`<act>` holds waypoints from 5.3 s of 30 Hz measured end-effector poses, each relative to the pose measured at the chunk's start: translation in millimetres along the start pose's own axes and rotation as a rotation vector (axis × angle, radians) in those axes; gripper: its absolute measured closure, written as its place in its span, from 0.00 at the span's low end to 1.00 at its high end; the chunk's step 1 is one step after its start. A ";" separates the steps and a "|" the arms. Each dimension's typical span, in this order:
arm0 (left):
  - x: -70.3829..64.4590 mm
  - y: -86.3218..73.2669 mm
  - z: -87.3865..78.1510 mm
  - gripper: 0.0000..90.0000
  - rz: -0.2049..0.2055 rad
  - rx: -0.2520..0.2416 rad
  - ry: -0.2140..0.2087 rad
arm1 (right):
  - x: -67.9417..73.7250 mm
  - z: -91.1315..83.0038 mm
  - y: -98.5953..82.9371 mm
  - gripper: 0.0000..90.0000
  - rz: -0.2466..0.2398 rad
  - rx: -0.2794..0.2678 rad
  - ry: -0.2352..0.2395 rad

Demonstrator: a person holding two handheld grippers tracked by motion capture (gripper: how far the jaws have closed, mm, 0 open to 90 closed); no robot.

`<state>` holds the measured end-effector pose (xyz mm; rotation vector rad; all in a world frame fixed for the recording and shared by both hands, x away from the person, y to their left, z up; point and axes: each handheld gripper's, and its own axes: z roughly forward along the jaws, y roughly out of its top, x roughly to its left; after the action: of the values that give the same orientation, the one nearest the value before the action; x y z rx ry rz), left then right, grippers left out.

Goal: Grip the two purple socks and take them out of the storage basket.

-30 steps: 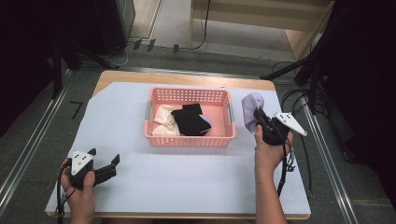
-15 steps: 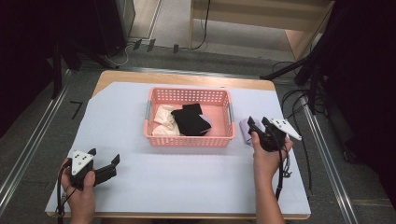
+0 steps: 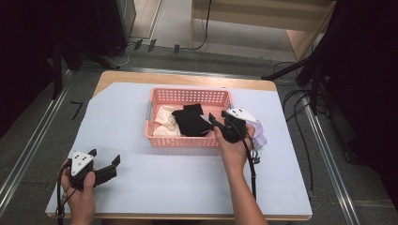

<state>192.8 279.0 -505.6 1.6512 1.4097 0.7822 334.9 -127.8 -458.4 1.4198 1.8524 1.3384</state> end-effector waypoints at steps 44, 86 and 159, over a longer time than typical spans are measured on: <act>0.1 0.6 1.4 0.15 0.000 0.012 -0.002 | 12.0 10.0 20.2 0.96 0.151 0.131 -0.048; 0.7 0.5 1.7 0.15 -0.005 0.009 -0.004 | 11.1 59.6 -0.7 0.88 0.234 0.445 0.044; 0.7 1.0 2.2 0.15 -0.007 0.023 -0.003 | 57.3 68.5 7.8 0.61 0.244 0.450 0.127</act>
<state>195.2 279.2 -505.7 1.6641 1.4267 0.7623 372.0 -47.0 -469.6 1.8742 2.2212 1.1871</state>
